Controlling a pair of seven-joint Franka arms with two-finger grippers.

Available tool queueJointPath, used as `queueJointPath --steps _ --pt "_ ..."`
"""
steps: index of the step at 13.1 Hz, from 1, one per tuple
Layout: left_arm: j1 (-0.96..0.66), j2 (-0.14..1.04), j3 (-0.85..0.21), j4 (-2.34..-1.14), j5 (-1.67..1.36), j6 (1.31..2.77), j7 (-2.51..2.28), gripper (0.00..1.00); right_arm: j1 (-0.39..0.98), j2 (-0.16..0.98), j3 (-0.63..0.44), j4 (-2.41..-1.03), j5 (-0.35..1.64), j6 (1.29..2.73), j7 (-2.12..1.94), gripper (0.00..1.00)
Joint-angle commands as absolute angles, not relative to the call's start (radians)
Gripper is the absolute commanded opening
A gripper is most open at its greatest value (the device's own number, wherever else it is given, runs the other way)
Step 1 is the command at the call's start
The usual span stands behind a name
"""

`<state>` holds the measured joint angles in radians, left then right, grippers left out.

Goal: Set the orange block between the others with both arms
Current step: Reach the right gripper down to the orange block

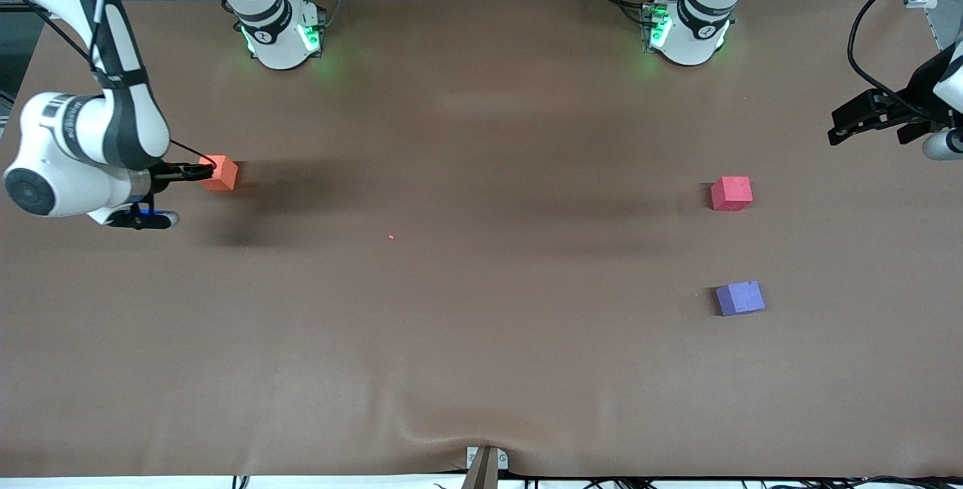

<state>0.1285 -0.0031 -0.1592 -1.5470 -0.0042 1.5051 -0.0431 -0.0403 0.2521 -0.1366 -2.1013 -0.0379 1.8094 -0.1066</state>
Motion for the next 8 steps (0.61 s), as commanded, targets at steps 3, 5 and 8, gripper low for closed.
queueJointPath --steps 3,5,8 --pt "0.130 -0.003 -0.167 -1.542 -0.002 1.491 -0.054 1.00 -0.078 0.362 -0.126 -2.117 -0.057 1.893 -0.110 1.00" --pt "0.130 -0.003 -0.166 -1.543 -0.002 1.491 -0.054 1.00 -0.090 0.390 -0.124 -2.117 -0.057 1.905 -0.113 1.00" --pt "0.130 -0.003 -0.166 -1.545 -0.002 1.494 -0.055 1.00 -0.094 0.426 -0.124 -2.117 -0.057 1.931 -0.129 1.00"
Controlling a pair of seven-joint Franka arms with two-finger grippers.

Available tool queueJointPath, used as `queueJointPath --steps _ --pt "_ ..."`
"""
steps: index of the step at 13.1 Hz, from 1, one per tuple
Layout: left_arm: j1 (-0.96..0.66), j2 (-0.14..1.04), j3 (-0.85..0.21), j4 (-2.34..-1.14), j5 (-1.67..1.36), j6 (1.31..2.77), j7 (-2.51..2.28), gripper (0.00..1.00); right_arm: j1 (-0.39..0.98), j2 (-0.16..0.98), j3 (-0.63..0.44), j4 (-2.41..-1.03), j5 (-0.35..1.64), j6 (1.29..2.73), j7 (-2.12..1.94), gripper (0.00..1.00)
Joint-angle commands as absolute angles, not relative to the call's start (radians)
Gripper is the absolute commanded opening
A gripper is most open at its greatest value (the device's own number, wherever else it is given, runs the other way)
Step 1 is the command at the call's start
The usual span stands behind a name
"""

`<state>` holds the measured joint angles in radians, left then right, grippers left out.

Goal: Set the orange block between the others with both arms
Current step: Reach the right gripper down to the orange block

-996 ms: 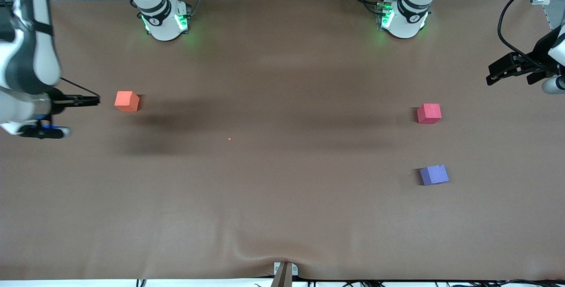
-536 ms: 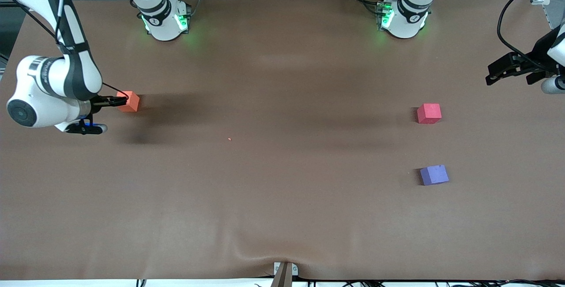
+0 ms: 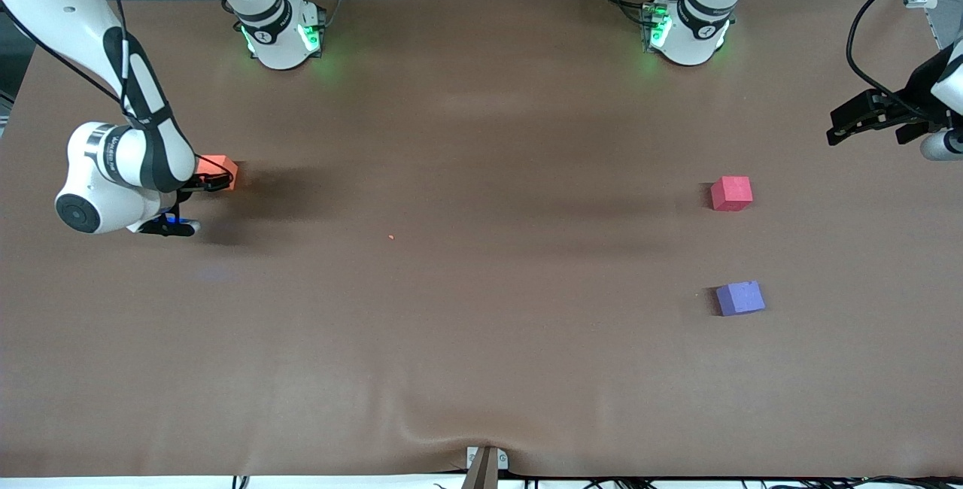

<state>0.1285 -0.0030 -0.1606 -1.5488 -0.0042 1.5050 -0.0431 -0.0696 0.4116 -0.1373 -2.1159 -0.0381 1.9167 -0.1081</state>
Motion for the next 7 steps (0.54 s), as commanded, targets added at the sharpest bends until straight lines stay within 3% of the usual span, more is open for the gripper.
queueJointPath --steps 1,3,4,5,6,7 --pt "0.130 -0.003 -0.166 -1.545 -0.002 1.494 -0.055 1.00 -0.100 0.437 -0.124 -2.117 -0.057 1.928 -0.149 1.00" --pt "0.130 -0.003 -0.167 -1.545 -0.002 1.494 -0.055 1.00 -0.103 0.445 -0.124 -2.121 -0.057 1.916 -0.149 0.97" --pt "0.130 -0.002 -0.166 -1.545 -0.002 1.496 -0.055 1.00 -0.103 0.443 -0.124 -2.129 -0.055 1.910 -0.150 0.55" --pt "0.130 -0.002 -0.166 -1.545 -0.002 1.496 -0.055 1.00 -0.100 0.442 -0.124 -2.129 -0.055 1.896 -0.150 0.28" --pt "0.130 -0.003 -0.166 -1.546 -0.002 1.496 -0.055 1.00 -0.100 0.439 -0.123 -2.128 -0.055 1.885 -0.150 0.15" --pt "0.132 -0.003 -0.167 -1.543 -0.002 1.496 -0.055 1.00 -0.097 0.433 -0.123 -2.125 -0.055 1.873 -0.152 0.08"
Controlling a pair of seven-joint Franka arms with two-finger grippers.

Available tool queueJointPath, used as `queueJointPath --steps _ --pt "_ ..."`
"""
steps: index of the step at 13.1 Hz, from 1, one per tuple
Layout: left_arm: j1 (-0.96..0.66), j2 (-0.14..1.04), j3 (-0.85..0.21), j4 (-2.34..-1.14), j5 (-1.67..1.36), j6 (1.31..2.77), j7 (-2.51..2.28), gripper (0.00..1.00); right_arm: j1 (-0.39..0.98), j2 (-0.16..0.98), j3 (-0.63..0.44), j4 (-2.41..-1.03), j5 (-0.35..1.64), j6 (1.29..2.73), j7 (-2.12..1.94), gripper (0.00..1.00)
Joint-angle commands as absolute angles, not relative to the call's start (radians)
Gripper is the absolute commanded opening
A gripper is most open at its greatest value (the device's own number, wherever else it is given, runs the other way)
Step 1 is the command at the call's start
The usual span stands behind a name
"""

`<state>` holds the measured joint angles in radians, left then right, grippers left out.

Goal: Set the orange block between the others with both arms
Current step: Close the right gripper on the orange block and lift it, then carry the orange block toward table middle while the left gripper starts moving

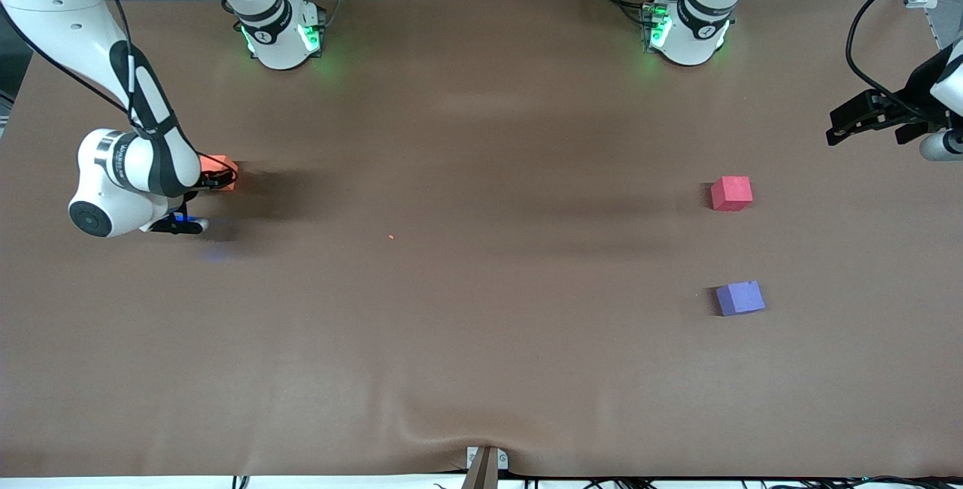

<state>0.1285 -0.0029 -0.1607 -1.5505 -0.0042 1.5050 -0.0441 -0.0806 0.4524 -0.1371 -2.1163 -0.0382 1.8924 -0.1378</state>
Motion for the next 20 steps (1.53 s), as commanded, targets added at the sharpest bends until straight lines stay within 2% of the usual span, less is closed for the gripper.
queueJointPath --steps 1,3,7,9,11,14,17,20 --pt "0.132 -0.003 -0.167 -1.543 -0.002 1.496 -0.054 1.00 -0.092 0.425 -0.120 -2.115 -0.055 1.859 -0.153 0.04" --pt "0.132 -0.002 -0.167 -1.546 -0.002 1.496 -0.054 1.00 -0.057 0.407 -0.097 -2.064 -0.054 1.844 -0.193 0.01" --pt "0.137 -0.003 -0.167 -1.543 -0.002 1.496 -0.054 1.00 0.105 0.432 -0.060 -1.770 -0.035 1.786 -0.296 0.01" --pt "0.135 -0.003 -0.167 -1.542 -0.002 1.497 -0.054 1.00 0.220 0.495 -0.058 -1.644 -0.023 1.789 -0.295 0.02" --pt "0.132 -0.003 -0.167 -1.542 -0.005 1.500 -0.054 1.00 0.303 0.611 -0.057 -1.458 0.032 1.778 -0.264 0.02" --pt "0.137 -0.003 -0.167 -1.543 -0.005 1.500 -0.052 1.00 0.336 0.664 -0.058 -1.405 0.199 1.775 -0.232 0.03" --pt "0.130 0.005 -0.167 -1.545 -0.005 1.505 -0.052 1.00 0.429 0.727 -0.057 -1.319 0.218 1.796 -0.015 0.03" --pt "0.123 0.026 -0.172 -1.543 -0.005 1.512 -0.055 1.00 0.540 0.768 -0.057 -1.304 0.218 1.896 0.213 0.04"
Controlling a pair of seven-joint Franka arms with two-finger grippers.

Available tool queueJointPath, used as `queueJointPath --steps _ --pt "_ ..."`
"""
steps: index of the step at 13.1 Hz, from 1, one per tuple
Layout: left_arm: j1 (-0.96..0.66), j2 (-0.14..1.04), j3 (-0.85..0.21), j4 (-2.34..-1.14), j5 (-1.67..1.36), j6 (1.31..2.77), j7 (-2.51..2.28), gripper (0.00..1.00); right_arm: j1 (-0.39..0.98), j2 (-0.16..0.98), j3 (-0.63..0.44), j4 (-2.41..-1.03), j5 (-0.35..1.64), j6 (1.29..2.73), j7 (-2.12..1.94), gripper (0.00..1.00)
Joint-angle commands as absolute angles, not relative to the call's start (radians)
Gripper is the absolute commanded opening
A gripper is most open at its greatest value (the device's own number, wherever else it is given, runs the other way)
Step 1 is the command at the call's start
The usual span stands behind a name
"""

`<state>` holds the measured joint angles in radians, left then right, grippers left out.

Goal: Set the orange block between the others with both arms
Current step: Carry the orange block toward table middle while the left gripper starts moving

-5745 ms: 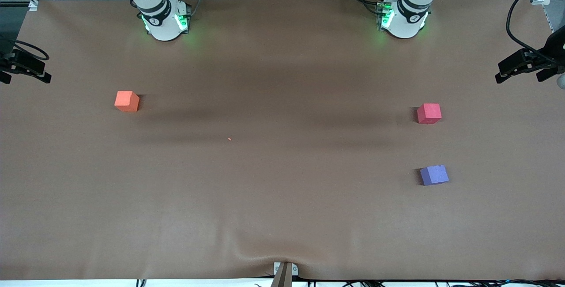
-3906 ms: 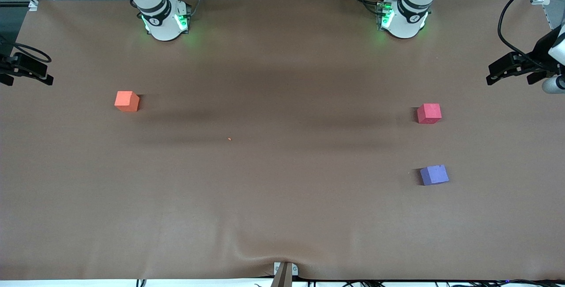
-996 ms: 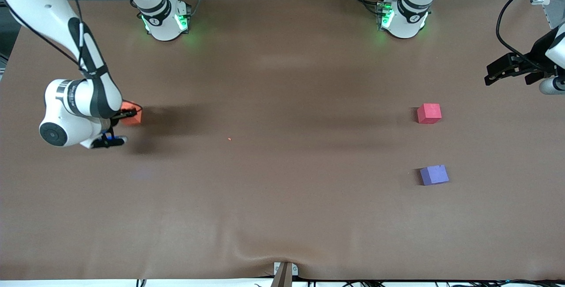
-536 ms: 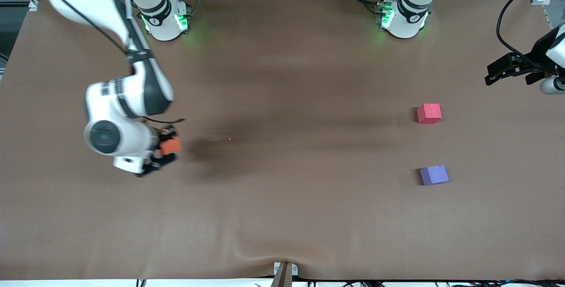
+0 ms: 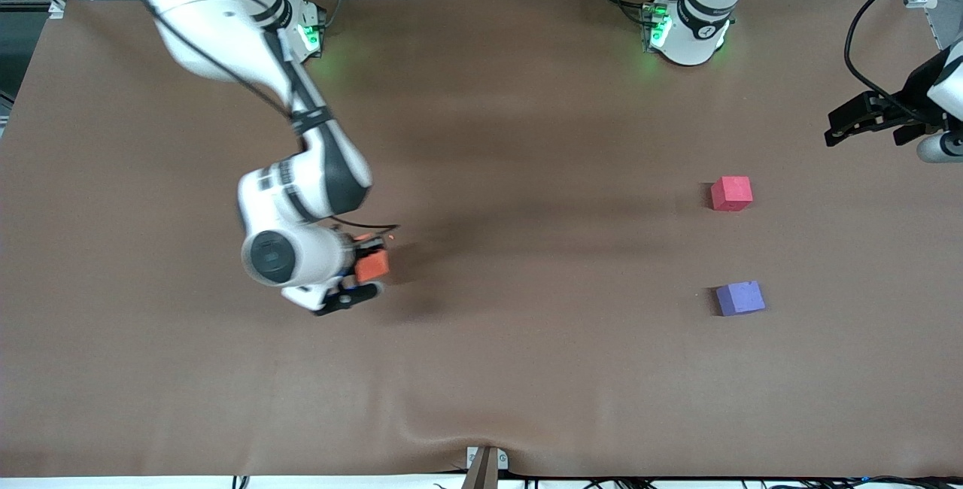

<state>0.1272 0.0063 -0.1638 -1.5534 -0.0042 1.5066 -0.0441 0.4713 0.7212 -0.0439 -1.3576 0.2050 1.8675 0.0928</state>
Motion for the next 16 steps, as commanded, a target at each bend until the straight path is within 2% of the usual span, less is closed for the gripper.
queueJointPath --steps 1,6,8,9,11,16 --pt "0.120 0.029 -0.178 -1.543 -0.005 1.517 -0.055 1.00 0.561 0.787 -0.055 -1.299 0.219 1.923 0.256 0.04" --pt "0.120 0.057 -0.181 -1.542 -0.005 1.528 -0.057 1.00 0.600 0.871 0.006 -1.260 0.285 1.936 0.390 0.05" --pt "0.120 0.069 -0.179 -1.542 -0.005 1.528 -0.057 1.00 0.618 0.894 0.006 -1.237 0.310 1.933 0.406 0.10" --pt "0.120 0.077 -0.181 -1.540 -0.005 1.528 -0.057 1.00 0.624 0.906 0.006 -1.227 0.316 1.934 0.451 0.19" --pt "0.117 0.081 -0.181 -1.540 -0.006 1.535 -0.058 1.00 0.634 0.911 0.005 -1.224 0.314 1.939 0.459 1.00" --pt "0.055 0.145 -0.179 -1.532 -0.006 1.595 -0.070 1.00 0.623 0.838 -0.008 -1.226 0.296 1.924 0.459 1.00"
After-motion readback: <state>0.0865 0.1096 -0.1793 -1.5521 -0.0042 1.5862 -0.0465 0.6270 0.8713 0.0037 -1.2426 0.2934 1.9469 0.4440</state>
